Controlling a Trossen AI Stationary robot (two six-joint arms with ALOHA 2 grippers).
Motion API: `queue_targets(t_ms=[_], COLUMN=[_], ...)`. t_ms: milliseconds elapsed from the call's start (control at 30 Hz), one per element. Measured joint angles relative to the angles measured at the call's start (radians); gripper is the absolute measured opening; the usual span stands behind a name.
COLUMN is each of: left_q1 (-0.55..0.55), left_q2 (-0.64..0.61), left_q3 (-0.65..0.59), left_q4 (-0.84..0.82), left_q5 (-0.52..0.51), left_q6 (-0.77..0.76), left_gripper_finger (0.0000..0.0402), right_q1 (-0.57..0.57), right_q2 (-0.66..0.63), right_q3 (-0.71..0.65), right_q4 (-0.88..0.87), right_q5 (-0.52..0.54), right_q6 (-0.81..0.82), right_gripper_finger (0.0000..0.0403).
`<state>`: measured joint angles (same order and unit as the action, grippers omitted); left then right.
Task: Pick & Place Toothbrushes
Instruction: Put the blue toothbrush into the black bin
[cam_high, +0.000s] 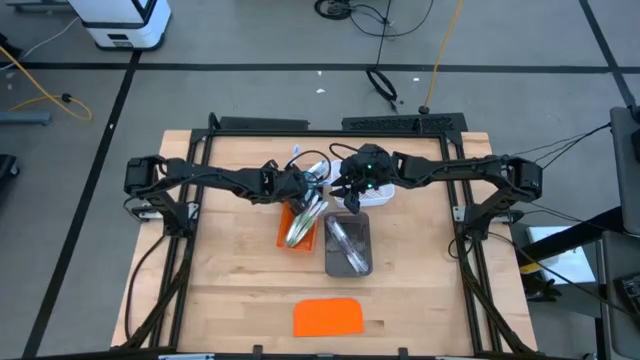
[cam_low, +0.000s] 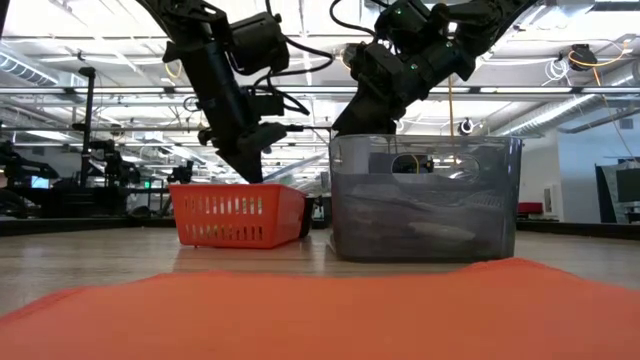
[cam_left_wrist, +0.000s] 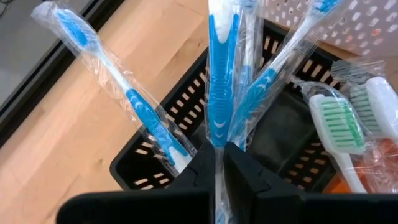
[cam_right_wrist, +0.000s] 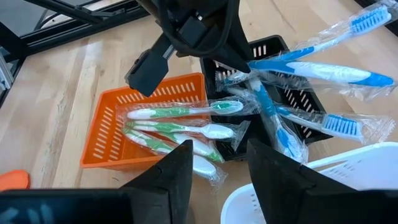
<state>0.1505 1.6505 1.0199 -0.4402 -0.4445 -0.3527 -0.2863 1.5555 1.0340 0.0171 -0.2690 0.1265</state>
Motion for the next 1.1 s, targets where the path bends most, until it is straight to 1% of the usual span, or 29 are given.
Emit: queue_targets(t_ms=[100,200,533,733,967,1100], left_q1=[0.000,0.000,0.000,0.000,0.000,0.000], left_q2=[0.000,0.000,0.000,0.000,0.000,0.000], left_q3=[0.000,0.000,0.000,0.000,0.000,0.000], left_q4=[0.000,-0.001,-0.002,-0.001,0.008,0.058], left_q5=[0.000,0.000,-0.001,-0.001,-0.001,-0.001], left_q6=[-0.017,-0.018,-0.012,-0.020,-0.027,-0.014], left_gripper_finger=[0.0006,0.0010,0.0083,0.0111,0.0118,0.0118], right_q1=[0.000,0.000,0.015,0.014,0.013,0.014], right_q2=[0.000,0.000,0.000,0.000,0.000,0.000], right_q3=[0.000,0.000,0.000,0.000,0.000,0.000], right_q4=[0.000,0.000,0.000,0.001,0.001,0.001], right_q5=[0.000,0.000,0.000,0.001,0.001,0.001], right_q6=[0.000,0.000,-0.008,-0.008,-0.008,-0.008], right_gripper_finger=[0.0142,0.0143,0.0142,0.0145,0.0142,0.0143])
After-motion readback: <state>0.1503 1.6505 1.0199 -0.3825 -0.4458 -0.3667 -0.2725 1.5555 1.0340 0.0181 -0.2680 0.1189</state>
